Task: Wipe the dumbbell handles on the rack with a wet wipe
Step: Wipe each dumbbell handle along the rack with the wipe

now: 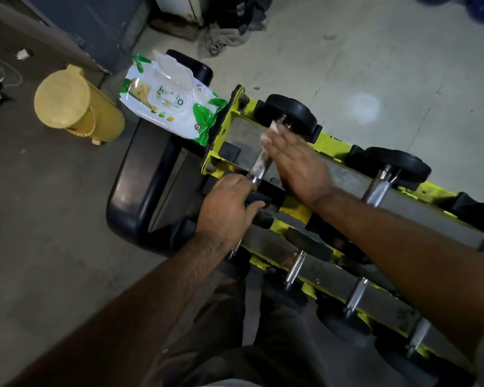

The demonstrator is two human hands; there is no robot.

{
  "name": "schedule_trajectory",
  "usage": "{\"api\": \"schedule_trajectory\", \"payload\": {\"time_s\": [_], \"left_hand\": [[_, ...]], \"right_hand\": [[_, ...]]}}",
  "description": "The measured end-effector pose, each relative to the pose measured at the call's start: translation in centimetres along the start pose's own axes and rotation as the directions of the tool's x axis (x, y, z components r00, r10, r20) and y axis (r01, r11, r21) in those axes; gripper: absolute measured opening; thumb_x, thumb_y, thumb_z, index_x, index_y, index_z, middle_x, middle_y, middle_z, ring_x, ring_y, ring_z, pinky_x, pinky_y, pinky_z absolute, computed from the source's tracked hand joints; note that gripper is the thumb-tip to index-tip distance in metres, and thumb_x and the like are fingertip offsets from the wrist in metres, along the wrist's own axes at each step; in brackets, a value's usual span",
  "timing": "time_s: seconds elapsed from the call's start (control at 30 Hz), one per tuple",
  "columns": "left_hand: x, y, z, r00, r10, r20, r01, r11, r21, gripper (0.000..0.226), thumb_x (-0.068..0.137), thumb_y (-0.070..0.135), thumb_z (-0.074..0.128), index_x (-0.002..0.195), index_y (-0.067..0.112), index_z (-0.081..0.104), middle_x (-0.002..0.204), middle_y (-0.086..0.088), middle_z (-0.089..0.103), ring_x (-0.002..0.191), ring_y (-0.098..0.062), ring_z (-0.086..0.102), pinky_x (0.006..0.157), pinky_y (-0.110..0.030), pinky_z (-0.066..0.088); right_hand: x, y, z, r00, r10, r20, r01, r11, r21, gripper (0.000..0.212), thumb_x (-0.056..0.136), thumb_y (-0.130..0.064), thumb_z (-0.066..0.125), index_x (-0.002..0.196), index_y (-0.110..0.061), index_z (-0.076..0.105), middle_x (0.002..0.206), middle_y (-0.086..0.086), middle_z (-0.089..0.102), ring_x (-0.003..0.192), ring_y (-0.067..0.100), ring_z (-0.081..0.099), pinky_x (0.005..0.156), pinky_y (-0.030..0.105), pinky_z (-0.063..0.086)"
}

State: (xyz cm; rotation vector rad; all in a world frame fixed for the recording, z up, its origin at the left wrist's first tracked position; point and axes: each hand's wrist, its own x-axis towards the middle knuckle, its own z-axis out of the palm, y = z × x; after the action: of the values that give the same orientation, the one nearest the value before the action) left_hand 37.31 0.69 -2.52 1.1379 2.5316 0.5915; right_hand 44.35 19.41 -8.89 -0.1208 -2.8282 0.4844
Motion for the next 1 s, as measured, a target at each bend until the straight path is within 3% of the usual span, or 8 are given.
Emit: {"api": "schedule_trajectory", "payload": {"time_s": [0.07,0.13,0.23,0.43,0.57,0.7,0.87,1.0], "left_hand": [[0.0,-0.1,-0.1,1.000,0.013,0.001,-0.013,1.000,0.010,0.033,0.075,0.029,0.083,0.099,0.011,0.070,0.102,-0.002,0.065,0.101,-0.019,0.057,0.085,-0.021,0.041],[-0.1,-0.4,0.0,0.999,0.036,-0.002,-0.036,0.999,0.008,0.032,0.077,0.028,0.082,0.102,0.012,0.070,0.103,-0.001,0.065,0.102,-0.017,0.057,0.087,-0.019,0.038],[-0.4,-0.8,0.1,0.998,0.063,-0.026,-0.064,0.998,-0.010,0.030,0.081,0.026,0.078,0.105,0.012,0.070,0.107,-0.001,0.065,0.105,-0.016,0.056,0.091,-0.014,0.033],[-0.2,-1.2,0.1,1.000,0.018,-0.018,-0.020,0.995,-0.094,0.029,0.080,0.029,0.078,0.102,0.012,0.069,0.107,0.001,0.065,0.103,-0.015,0.058,0.088,-0.019,0.041],[0.0,-1.4,0.1,1.000,0.000,-0.018,-0.003,0.991,-0.133,0.028,0.079,0.029,0.078,0.099,0.012,0.068,0.104,0.002,0.064,0.099,-0.015,0.057,0.084,-0.026,0.048],[0.1,-1.4,0.0,1.000,0.015,-0.008,-0.016,0.989,-0.148,0.029,0.078,0.029,0.078,0.099,0.012,0.068,0.103,-0.001,0.064,0.100,-0.019,0.059,0.086,-0.031,0.049],[-0.2,-1.8,0.0,0.999,0.022,-0.036,-0.028,0.983,-0.183,0.026,0.082,0.026,0.075,0.102,0.011,0.068,0.107,0.001,0.064,0.101,-0.016,0.060,0.086,-0.030,0.051],[-0.4,-1.5,-0.4,0.998,-0.028,-0.055,0.014,0.967,-0.254,0.032,0.080,0.026,0.077,0.107,0.010,0.068,0.112,-0.001,0.065,0.105,-0.016,0.061,0.090,-0.027,0.049]], "right_hand": [[-0.6,-0.6,-0.1,0.989,-0.133,0.062,0.131,0.991,0.036,0.046,0.100,-0.010,0.044,0.145,-0.003,0.050,0.152,0.017,0.046,0.145,0.029,0.034,0.125,0.035,0.016],[-0.3,1.1,-0.7,0.976,-0.212,0.046,0.213,0.977,0.000,0.044,0.100,-0.008,0.044,0.143,-0.004,0.052,0.150,0.015,0.049,0.144,0.030,0.038,0.122,0.043,0.028],[0.4,1.9,-0.8,0.999,-0.029,-0.035,0.028,0.999,-0.023,0.048,0.098,-0.001,0.048,0.146,-0.005,0.049,0.154,0.014,0.044,0.146,0.030,0.037,0.111,0.052,0.042],[-1.6,-0.3,-0.1,0.964,-0.242,0.106,0.235,0.969,0.074,0.046,0.098,-0.008,0.050,0.144,-0.004,0.052,0.151,0.016,0.047,0.145,0.031,0.037,0.125,0.038,0.018],[-0.4,1.2,-0.6,0.999,-0.001,-0.037,0.001,1.000,0.016,0.052,0.095,0.005,0.048,0.146,-0.002,0.048,0.153,0.017,0.044,0.145,0.033,0.039,0.120,0.044,0.029],[-2.3,-1.8,0.4,0.941,-0.301,0.154,0.292,0.953,0.079,0.045,0.101,-0.013,0.044,0.145,-0.004,0.050,0.152,0.017,0.046,0.142,0.035,0.041,0.120,0.047,0.030],[-0.4,1.2,-0.9,0.999,0.034,0.016,-0.034,0.999,-0.004,0.051,0.097,0.000,0.044,0.149,-0.003,0.044,0.155,0.017,0.041,0.147,0.034,0.035,0.117,0.053,0.034],[-1.7,-0.9,-0.2,0.970,-0.199,0.138,0.194,0.980,0.044,0.057,0.092,-0.001,0.058,0.148,-0.003,0.046,0.155,0.016,0.041,0.147,0.032,0.033,0.120,0.049,0.030]]}}
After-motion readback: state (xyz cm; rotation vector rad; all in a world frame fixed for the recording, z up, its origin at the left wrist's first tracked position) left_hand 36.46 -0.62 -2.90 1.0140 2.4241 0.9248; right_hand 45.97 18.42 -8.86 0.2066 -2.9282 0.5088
